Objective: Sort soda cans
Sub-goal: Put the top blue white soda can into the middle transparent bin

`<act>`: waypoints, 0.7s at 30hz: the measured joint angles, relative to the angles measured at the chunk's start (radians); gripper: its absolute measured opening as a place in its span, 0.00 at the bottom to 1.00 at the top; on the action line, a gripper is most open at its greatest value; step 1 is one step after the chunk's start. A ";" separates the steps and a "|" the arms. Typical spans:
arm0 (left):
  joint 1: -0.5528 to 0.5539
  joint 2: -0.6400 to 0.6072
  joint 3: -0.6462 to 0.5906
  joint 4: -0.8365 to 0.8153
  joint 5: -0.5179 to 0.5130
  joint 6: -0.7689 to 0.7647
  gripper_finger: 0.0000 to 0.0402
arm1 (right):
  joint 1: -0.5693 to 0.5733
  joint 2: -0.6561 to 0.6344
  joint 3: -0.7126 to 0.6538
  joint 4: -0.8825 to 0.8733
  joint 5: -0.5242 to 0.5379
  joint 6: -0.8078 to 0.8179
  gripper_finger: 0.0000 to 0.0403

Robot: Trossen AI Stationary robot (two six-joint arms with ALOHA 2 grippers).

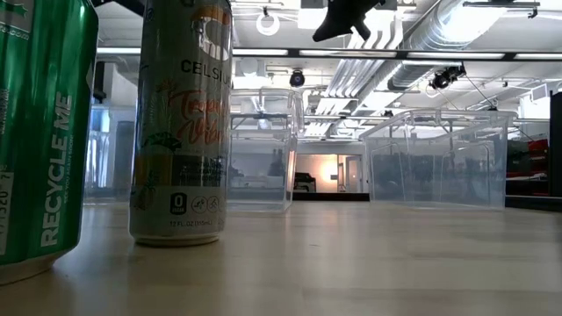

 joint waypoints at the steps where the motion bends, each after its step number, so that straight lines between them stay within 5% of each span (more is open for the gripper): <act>1: 0.001 -0.007 -0.014 0.008 0.000 -0.001 0.82 | 0.000 0.000 0.000 -0.002 0.000 0.000 0.00; 21: 0.017 -0.050 -0.247 0.196 0.018 -0.053 0.82 | 0.000 0.000 0.000 -0.032 -0.027 0.000 0.00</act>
